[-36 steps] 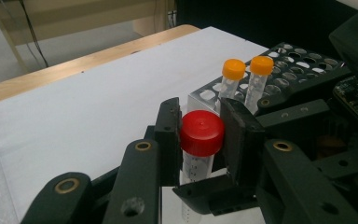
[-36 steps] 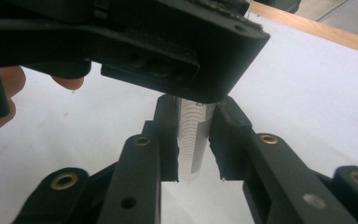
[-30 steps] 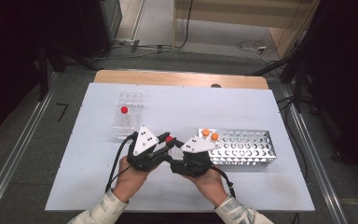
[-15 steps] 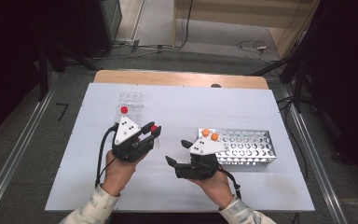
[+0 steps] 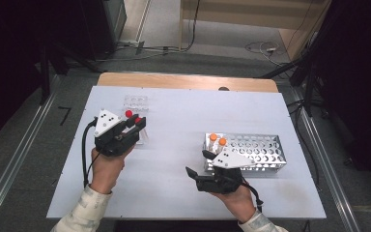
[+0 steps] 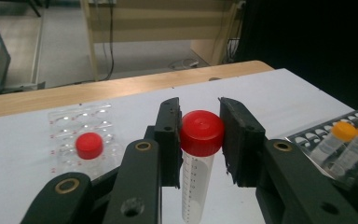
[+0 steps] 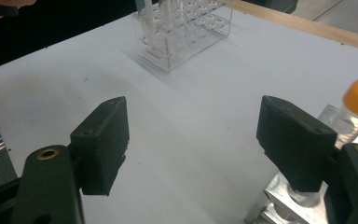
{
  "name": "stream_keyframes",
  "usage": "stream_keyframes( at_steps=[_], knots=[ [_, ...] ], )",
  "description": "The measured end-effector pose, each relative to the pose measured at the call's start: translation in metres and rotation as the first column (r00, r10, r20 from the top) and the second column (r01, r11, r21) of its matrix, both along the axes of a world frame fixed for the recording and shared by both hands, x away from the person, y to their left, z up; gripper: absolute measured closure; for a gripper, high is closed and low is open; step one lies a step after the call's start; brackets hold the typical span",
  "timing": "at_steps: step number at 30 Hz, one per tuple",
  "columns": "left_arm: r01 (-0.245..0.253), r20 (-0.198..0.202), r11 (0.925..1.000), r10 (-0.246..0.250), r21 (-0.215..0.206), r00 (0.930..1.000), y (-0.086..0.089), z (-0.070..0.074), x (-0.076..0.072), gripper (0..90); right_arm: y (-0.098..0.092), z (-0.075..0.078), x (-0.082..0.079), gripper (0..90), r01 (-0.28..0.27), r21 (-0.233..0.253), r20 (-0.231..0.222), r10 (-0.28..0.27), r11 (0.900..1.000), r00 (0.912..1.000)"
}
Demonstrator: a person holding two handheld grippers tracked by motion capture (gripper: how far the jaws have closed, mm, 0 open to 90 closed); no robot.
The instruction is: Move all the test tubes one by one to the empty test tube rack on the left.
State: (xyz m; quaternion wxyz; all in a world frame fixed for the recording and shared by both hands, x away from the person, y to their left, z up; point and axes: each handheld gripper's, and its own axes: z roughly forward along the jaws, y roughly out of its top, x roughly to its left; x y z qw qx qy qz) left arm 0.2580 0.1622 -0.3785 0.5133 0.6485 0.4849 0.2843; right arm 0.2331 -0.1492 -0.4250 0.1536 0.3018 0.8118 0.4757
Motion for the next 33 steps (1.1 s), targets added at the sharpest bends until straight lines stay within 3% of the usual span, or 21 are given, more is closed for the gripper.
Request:
stream_keyframes(
  at_steps=[8,21,33],
  knots=[
    [-0.061,0.008,0.9981,0.061,0.000,0.9981,0.019,0.008,0.008,69.5,-0.014,0.000,-0.005,23.9,0.014,-0.004,0.002,-0.014,1.000,0.9999],
    [-0.135,0.016,0.9907,0.135,0.013,0.9907,0.034,0.010,0.018,69.5,-0.037,-0.001,-0.009,23.9,0.058,0.003,-0.008,-0.058,0.998,0.9983],
    [-0.180,0.026,0.9813,0.179,0.067,0.9835,0.033,-0.004,0.034,69.5,-0.043,-0.003,-0.007,24.0,0.081,0.001,-0.014,-0.081,0.997,0.9966]
  ],
)
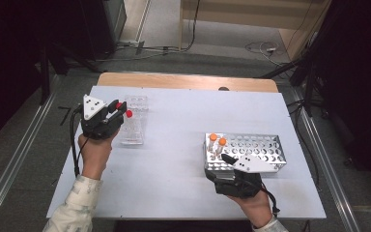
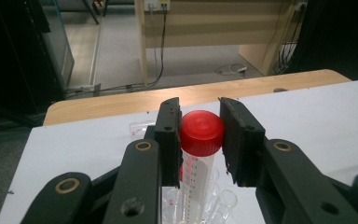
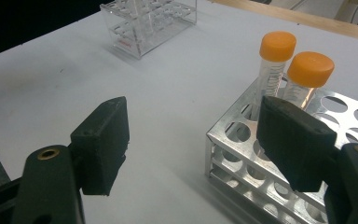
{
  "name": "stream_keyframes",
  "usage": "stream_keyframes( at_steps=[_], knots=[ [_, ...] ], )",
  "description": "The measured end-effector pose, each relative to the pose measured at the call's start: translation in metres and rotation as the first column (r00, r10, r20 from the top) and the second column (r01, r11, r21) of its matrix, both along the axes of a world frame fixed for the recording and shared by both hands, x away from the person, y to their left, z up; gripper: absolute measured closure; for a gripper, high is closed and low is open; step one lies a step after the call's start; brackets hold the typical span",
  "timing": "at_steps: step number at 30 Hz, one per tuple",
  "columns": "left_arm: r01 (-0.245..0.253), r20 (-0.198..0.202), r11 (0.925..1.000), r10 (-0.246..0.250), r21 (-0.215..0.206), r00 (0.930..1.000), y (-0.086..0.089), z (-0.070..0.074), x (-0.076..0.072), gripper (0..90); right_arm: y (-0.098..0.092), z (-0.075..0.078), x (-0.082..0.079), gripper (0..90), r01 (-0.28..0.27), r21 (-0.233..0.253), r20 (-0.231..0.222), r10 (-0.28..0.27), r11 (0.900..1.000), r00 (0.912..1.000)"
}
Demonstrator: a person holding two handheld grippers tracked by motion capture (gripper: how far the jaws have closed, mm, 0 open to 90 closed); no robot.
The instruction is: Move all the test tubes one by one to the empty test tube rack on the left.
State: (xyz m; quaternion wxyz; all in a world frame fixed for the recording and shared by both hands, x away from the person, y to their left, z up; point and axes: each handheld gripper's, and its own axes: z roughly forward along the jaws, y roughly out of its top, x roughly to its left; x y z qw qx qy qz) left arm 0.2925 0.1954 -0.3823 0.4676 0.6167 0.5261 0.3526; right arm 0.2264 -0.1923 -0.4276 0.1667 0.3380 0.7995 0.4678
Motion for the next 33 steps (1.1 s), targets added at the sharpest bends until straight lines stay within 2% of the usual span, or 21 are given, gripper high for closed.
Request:
stream_keyframes(
  at_steps=[11,16,22,25,33],
  knots=[
    [0.008,-0.015,1.0000,-0.008,0.005,0.9999,-0.003,-0.015,0.004,69.4,-0.002,-0.001,0.001,24.0,0.015,0.001,-0.003,-0.015,1.000,0.9999],
    [-0.001,-0.027,0.9992,0.002,0.040,0.9996,-0.008,-0.023,0.005,69.4,-0.002,-0.001,0.002,24.0,0.012,-0.003,-0.001,-0.012,1.000,0.9999],
    [-0.004,-0.035,0.9987,0.006,0.050,0.9994,-0.010,-0.030,0.004,69.3,-0.003,-0.001,0.002,24.0,0.016,-0.001,0.000,-0.016,1.000,0.9999],
    [-0.001,-0.039,0.9970,0.004,0.077,0.9992,-0.012,-0.032,0.004,69.2,-0.003,-0.001,0.001,24.0,0.015,-0.001,0.000,-0.015,1.000,0.9999],
    [0.006,-0.046,0.9979,-0.003,0.065,0.9989,-0.011,-0.035,0.004,64.8,-0.003,-0.001,0.002,24.0,0.015,-0.001,-0.001,-0.015,1.000,0.9999]
  ],
)
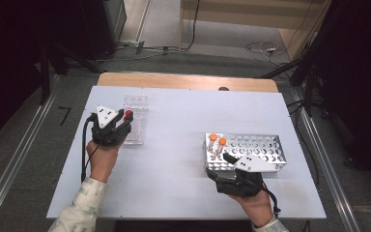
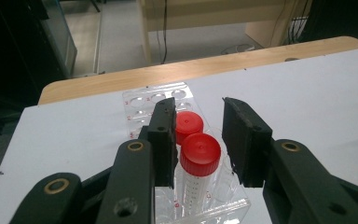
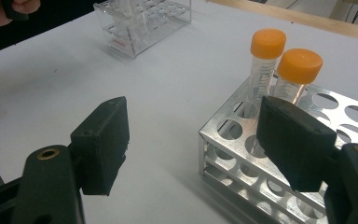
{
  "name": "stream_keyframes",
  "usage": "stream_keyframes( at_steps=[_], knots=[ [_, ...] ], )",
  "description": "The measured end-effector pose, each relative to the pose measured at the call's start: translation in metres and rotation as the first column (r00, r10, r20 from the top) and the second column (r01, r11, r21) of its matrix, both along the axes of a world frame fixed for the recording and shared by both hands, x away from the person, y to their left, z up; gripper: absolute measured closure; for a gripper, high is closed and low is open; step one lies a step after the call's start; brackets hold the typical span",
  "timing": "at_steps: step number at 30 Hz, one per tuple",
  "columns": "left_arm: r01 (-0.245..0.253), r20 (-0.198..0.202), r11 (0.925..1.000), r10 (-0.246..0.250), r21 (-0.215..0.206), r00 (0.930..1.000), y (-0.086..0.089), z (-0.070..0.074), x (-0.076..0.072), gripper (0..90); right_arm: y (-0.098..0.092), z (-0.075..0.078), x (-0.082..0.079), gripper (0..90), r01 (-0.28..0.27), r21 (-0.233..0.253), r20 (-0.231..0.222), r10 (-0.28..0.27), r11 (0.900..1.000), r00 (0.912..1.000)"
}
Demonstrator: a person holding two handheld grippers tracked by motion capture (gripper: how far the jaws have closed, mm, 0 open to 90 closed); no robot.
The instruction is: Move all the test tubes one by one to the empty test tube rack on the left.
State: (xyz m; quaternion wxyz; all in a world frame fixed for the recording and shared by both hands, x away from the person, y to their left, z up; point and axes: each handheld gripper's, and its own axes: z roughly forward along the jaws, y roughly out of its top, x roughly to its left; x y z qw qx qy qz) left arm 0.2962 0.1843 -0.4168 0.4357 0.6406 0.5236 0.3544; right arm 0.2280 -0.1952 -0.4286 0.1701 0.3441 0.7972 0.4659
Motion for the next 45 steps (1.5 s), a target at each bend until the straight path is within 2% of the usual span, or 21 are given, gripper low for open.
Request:
stream_keyframes(
  at_steps=[6,12,14,18,21,28,34,45],
  knots=[
    [0.003,0.003,0.9998,-0.003,-0.020,1.0000,0.001,0.002,-0.002,62.8,0.000,0.000,0.000,24.1,0.001,-0.001,0.002,-0.001,1.000,1.0000],
    [0.006,0.007,0.9985,-0.006,-0.054,1.0000,0.002,0.005,-0.004,55.5,-0.001,-0.001,0.001,24.2,0.009,-0.001,-0.002,-0.009,1.000,1.0000],
    [0.001,0.006,0.9979,0.000,-0.064,1.0000,0.001,0.006,-0.005,48.7,-0.001,-0.001,0.001,24.2,0.012,-0.002,0.000,-0.012,1.000,0.9999],
    [-0.035,0.003,0.9972,0.035,-0.066,0.9994,-0.001,0.008,-0.005,24.7,-0.003,-0.002,0.003,24.3,0.021,-0.003,0.000,-0.021,1.000,0.9998],
    [-0.037,-0.001,0.9957,0.037,-0.085,0.9993,0.000,0.009,-0.005,18.8,-0.004,-0.004,0.005,24.5,0.036,-0.006,-0.002,-0.036,0.999,0.9994],
    [-0.029,0.002,0.9955,0.029,-0.090,0.9996,-0.002,0.012,-0.007,18.2,-0.011,-0.009,0.015,26.3,0.096,-0.005,0.009,-0.096,0.995,0.9953],
    [-0.015,0.012,0.9959,0.016,-0.089,0.9998,-0.007,0.013,-0.009,18.2,-0.010,-0.018,0.030,29.9,0.132,-0.013,0.013,-0.132,0.991,0.9912],
    [-0.001,0.016,0.9961,0.002,-0.088,0.9999,-0.011,0.014,-0.010,18.4,-0.006,-0.028,0.046,53.4,0.168,-0.019,0.034,-0.167,0.986,0.9853]
  ],
)
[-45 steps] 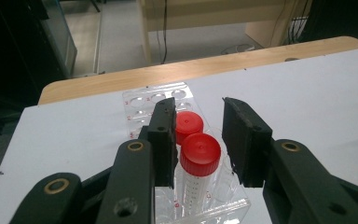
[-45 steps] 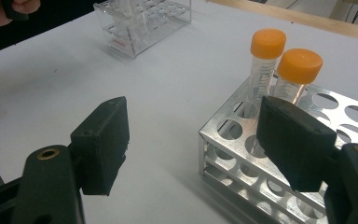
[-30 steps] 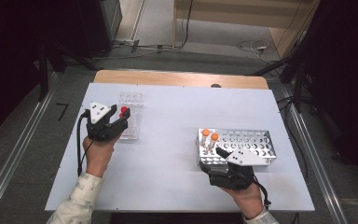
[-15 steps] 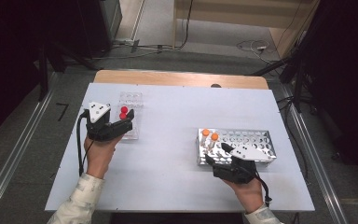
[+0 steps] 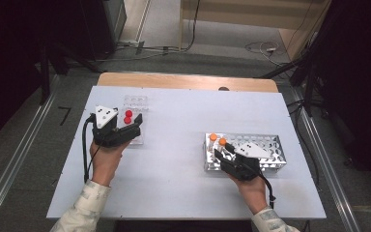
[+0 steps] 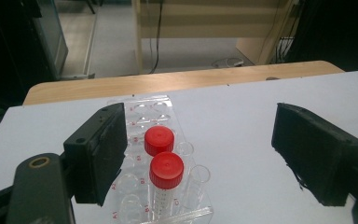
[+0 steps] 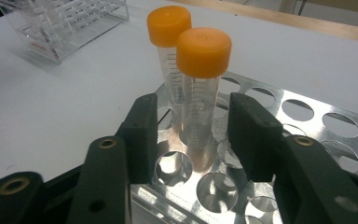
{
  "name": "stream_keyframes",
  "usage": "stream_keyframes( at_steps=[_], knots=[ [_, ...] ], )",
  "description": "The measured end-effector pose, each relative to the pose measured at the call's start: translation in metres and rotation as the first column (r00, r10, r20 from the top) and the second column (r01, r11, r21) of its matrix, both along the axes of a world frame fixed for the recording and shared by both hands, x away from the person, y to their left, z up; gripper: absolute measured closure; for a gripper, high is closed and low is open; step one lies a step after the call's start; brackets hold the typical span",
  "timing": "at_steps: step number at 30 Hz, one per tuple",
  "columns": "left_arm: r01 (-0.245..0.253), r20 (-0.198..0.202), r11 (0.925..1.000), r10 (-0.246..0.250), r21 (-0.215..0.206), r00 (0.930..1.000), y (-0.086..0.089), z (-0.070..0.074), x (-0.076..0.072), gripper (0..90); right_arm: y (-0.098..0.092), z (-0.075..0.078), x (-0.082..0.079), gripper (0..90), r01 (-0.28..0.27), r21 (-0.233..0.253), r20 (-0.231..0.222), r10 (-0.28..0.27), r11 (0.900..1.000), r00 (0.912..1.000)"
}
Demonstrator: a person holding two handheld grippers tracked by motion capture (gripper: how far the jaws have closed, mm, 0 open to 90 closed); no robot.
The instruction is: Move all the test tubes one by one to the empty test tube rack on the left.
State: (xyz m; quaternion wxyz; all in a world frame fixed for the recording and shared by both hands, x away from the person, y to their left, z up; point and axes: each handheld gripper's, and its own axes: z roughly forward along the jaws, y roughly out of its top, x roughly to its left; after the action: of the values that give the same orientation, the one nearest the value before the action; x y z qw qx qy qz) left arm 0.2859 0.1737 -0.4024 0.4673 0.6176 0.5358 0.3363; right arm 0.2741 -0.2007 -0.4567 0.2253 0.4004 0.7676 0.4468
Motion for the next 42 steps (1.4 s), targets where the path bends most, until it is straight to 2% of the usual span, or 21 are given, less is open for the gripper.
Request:
stream_keyframes(
  at_steps=[9,12,19,33,38,42],
  knots=[
    [0.013,0.001,0.9999,-0.013,0.000,0.9999,-0.004,0.001,-0.001,18.8,0.000,-0.002,0.005,68.1,0.009,-0.005,0.009,-0.009,1.000,0.9999],
    [0.017,0.002,0.9999,-0.017,0.001,0.9998,-0.005,0.001,-0.001,18.8,0.000,-0.002,0.004,70.5,0.002,-0.007,0.016,-0.002,1.000,0.9999],
    [0.025,0.003,0.9997,-0.025,0.007,0.9997,-0.006,0.002,-0.003,18.8,-0.002,0.007,0.002,70.8,0.000,0.015,0.028,-0.001,1.000,0.9996],
    [0.034,0.008,0.9994,-0.034,0.007,0.9994,-0.008,0.005,-0.005,18.7,-0.011,0.043,-0.017,70.8,-0.015,0.074,0.116,0.006,0.997,0.9932],
    [0.037,0.012,0.9993,-0.037,0.003,0.9992,-0.009,0.006,-0.007,18.7,-0.012,0.049,-0.023,70.9,-0.029,0.086,0.121,0.018,0.996,0.9925],
    [0.058,0.022,0.9983,-0.058,0.002,0.9981,-0.013,0.010,-0.010,18.7,-0.008,0.051,-0.027,71.0,-0.055,0.091,0.125,0.044,0.994,0.9912]
  ],
)
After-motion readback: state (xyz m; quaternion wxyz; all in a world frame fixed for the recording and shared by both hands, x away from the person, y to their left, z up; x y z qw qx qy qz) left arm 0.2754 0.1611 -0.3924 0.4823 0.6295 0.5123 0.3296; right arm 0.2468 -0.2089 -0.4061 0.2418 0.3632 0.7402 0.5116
